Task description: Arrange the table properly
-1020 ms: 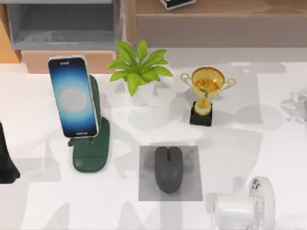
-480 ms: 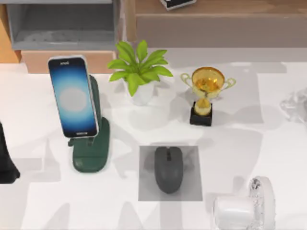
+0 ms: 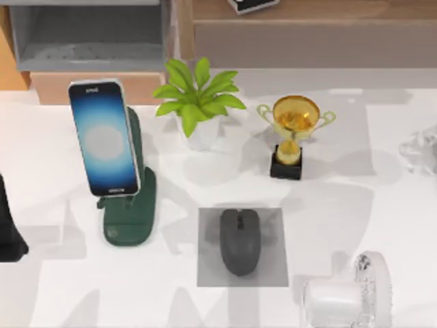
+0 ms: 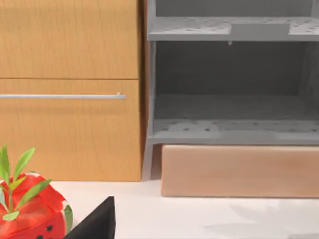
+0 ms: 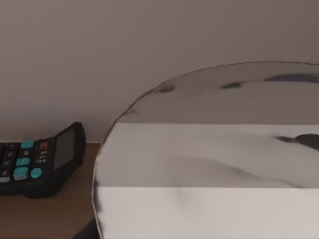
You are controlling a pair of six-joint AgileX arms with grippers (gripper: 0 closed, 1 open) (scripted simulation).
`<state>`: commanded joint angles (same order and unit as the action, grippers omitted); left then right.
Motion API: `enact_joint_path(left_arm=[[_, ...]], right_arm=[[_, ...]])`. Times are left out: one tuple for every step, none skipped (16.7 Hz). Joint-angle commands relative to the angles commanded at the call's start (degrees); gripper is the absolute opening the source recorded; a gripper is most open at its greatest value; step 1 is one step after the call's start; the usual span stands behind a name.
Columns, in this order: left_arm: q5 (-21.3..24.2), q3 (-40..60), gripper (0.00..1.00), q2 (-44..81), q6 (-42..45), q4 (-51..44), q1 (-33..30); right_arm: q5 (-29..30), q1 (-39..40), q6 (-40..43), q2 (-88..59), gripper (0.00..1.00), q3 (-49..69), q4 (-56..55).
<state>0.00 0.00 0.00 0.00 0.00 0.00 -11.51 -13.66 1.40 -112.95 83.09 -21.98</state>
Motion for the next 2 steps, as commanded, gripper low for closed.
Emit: enact_joint_path(left_arm=[[0.0, 0.0, 1.0, 0.0, 0.0, 0.0, 0.0], [0.0, 0.0, 1.0, 0.0, 0.0, 0.0, 0.0]], right_arm=[[0.0, 0.0, 0.0, 0.0, 1.0, 0.0, 0.0], [0.0, 0.0, 0.0, 0.0, 1.0, 0.0, 0.0]])
